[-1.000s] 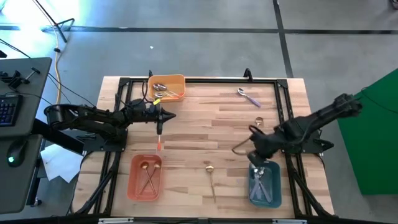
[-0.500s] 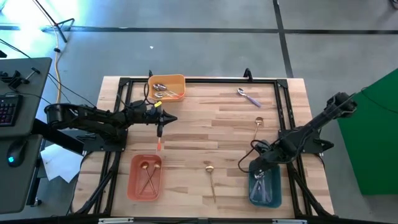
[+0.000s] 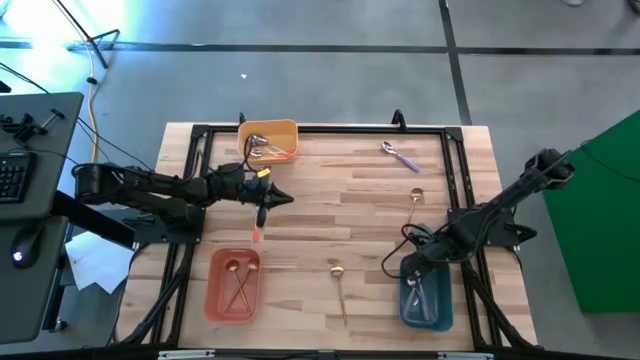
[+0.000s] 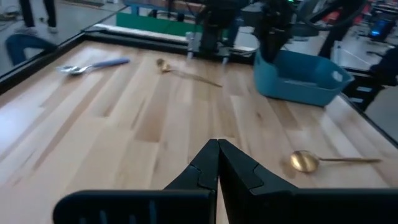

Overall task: Sort silverware by color (type)
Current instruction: Put the bottom violet spoon into the blue bin, then put the bottom gold spoon into the orange bin

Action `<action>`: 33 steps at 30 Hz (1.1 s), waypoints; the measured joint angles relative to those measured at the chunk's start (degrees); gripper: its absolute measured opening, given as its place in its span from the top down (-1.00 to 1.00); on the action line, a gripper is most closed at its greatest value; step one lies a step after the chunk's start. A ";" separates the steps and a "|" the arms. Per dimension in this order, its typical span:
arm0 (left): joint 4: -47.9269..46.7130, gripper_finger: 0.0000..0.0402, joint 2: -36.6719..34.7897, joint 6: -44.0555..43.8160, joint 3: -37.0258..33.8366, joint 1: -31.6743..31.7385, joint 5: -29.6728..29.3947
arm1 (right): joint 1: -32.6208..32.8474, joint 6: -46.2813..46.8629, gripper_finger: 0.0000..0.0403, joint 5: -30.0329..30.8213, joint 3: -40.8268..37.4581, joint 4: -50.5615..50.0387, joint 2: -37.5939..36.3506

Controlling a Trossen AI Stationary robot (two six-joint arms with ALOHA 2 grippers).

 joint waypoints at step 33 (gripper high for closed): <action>-21.10 1.00 20.67 3.86 26.93 -17.30 -5.13 | -24.05 -79.31 1.00 16.87 -10.88 58.99 -0.54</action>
